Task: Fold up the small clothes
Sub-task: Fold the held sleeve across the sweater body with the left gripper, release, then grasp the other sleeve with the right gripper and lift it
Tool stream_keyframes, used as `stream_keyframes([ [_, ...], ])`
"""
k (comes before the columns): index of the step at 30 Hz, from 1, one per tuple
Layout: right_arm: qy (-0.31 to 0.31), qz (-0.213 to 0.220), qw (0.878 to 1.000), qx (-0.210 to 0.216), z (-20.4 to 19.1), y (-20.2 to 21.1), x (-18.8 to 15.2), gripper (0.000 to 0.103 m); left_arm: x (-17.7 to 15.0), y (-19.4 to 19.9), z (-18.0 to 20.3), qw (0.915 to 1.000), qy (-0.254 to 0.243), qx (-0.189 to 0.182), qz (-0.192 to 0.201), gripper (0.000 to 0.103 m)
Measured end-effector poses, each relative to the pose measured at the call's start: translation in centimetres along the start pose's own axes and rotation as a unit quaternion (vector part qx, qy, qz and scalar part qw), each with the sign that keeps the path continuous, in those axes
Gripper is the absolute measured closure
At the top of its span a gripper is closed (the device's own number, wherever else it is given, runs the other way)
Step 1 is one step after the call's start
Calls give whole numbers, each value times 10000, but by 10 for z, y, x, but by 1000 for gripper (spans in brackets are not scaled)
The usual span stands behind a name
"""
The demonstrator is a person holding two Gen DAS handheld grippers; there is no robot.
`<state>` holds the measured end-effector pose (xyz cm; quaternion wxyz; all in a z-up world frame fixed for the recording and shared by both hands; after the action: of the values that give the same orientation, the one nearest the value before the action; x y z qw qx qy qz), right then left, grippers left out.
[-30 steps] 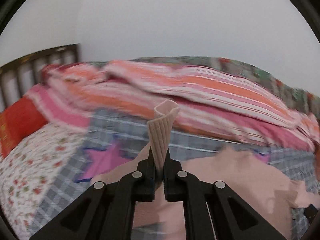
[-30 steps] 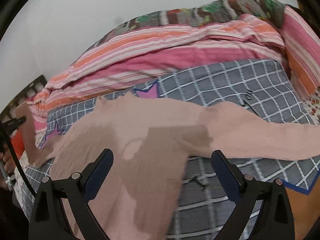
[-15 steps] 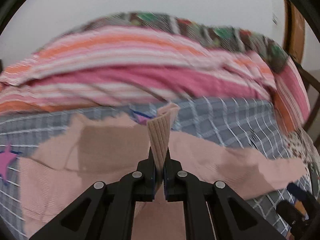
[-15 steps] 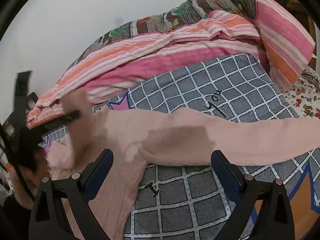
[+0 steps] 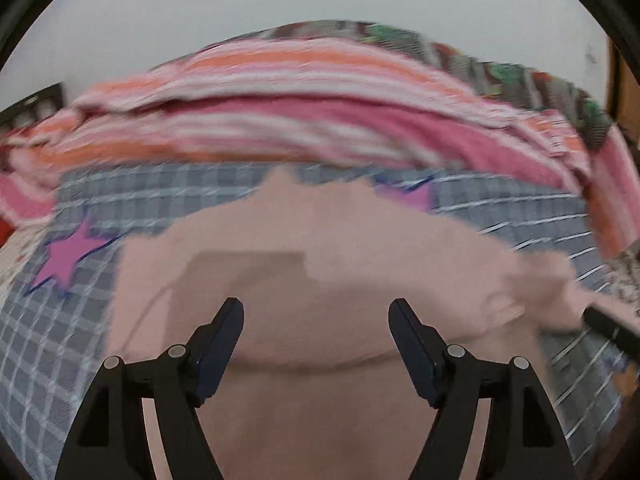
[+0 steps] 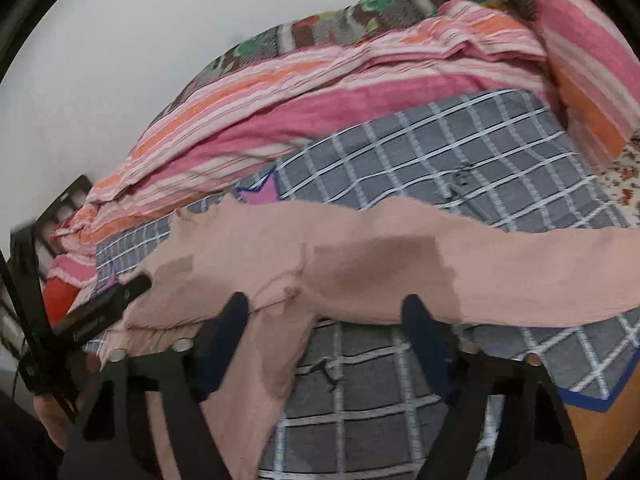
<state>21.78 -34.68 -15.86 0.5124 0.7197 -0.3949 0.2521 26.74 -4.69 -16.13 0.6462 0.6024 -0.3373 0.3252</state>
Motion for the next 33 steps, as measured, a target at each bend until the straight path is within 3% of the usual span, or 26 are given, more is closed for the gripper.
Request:
stream_keyframes([
  [5,348,-357,9987,117,-25,-26,-9,56,-26,0,-58,9982,493,146,-308,30],
  [7,492,-459,9976,164,-37,-36,-10,58,-27,-3,-68,9972,601,26,-448,30],
  [11,341,-551,9977,200,-50,-59,-7,60,-30,-2,-78,9961,800,-226,-291,30],
  [16,308,-995,9944,-190,-46,-92,-18,68,-37,-5,-82,9935,951,-533,-327,30],
  [19,363,-823,9955,-303,-45,-90,-15,94,-38,-3,-82,9930,973,-610,-268,30],
  [21,335,-809,9960,-203,-44,-90,-17,101,-38,0,-83,9927,1004,-627,-210,30],
  [27,389,-145,9990,-179,-43,-55,-8,103,-37,8,-89,9921,1101,-602,-9,30],
  [30,465,-263,9983,-252,-41,-56,-14,102,-37,5,-87,9928,1056,-556,-35,29],
  [33,265,-482,9984,-119,-37,-64,-15,95,-38,5,-84,9936,999,-524,-38,29],
])
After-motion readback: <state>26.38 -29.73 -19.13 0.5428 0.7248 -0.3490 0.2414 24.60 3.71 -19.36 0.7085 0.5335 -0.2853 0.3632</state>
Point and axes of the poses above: each gripper's, at about its wrist camera, not at the fingertips, and y roughly against the way its jaws point, z to its right, x to its top, the point moved 3 cm from there along -y, roughly the way its jaws point, and after that the axes turned 7 degrees about z, right-handed, at the moved point
